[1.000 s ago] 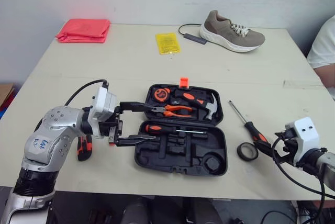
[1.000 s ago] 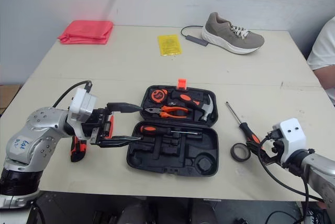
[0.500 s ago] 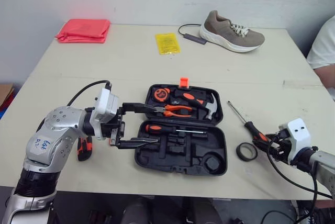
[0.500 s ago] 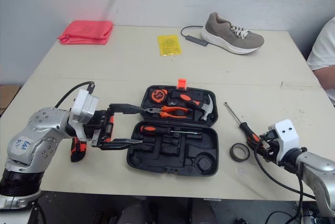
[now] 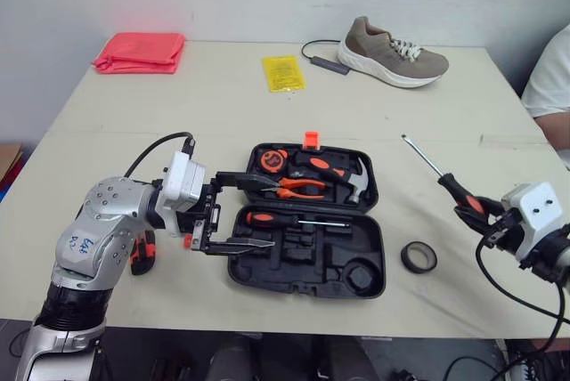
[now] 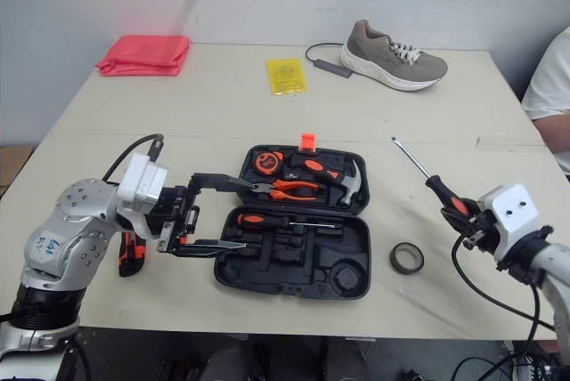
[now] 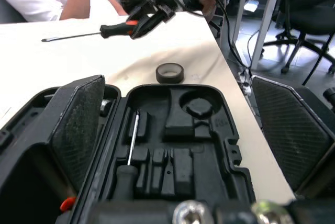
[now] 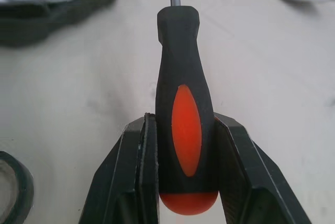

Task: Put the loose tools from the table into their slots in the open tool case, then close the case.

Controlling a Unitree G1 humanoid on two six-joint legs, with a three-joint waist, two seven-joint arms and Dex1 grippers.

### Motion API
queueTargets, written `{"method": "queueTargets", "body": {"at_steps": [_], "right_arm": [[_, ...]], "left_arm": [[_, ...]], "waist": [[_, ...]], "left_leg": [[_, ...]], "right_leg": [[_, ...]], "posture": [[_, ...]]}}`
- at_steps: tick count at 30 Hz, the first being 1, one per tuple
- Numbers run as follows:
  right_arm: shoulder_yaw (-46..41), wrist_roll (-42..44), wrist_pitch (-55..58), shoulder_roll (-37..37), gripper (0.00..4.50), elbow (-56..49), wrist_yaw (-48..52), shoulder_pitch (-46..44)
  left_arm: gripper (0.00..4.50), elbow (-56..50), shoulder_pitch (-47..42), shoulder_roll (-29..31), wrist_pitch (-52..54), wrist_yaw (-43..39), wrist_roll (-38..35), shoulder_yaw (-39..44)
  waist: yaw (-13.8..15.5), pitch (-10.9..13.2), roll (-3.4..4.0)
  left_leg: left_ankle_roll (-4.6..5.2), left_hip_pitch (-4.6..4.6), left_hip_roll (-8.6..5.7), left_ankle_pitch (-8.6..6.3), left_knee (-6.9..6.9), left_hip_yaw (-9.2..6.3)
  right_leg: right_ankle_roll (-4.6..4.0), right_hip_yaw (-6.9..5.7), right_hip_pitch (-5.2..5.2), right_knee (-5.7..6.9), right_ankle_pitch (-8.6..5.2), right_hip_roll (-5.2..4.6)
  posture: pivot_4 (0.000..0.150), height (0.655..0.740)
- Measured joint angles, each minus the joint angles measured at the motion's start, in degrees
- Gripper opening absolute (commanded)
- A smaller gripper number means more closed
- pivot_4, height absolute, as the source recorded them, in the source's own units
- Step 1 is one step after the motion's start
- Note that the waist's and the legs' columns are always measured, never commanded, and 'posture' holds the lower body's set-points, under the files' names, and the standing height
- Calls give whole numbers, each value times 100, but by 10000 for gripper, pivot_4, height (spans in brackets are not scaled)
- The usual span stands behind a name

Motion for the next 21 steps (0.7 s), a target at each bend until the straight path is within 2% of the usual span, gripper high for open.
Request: {"method": "queueTargets", "body": {"at_steps": [7, 14, 21], "right_arm": [[1271, 588, 887, -836, 10001, -1328, 1190, -881], [2924, 31, 1495, -724, 10001, -1422, 1342, -2056], [3573, -485, 1522, -576, 10001, -1051, 1533, -2449]], "left_arm": [[45000, 409, 134, 588, 253, -435, -193, 399], [45000, 412, 550, 677, 227, -619, -183, 435], [45000, 390, 679, 665, 206, -551, -177, 431]], "waist": [[-66, 5, 2], [-70, 9, -3], [-71, 9, -3]], "left_leg": [[-3, -7, 19, -3, -2, -10], [4, -19, 6, -6, 4, -14], [12, -43, -3, -4, 13, -16]], "right_leg": [[-8, -9, -1, -10, -4, -5], [-5, -26, -9, -10, -3, -63], [-5, -53, -26, -6, -3, -71]], "posture": [[1500, 7400], [1500, 7400], [1500, 7400]]}}
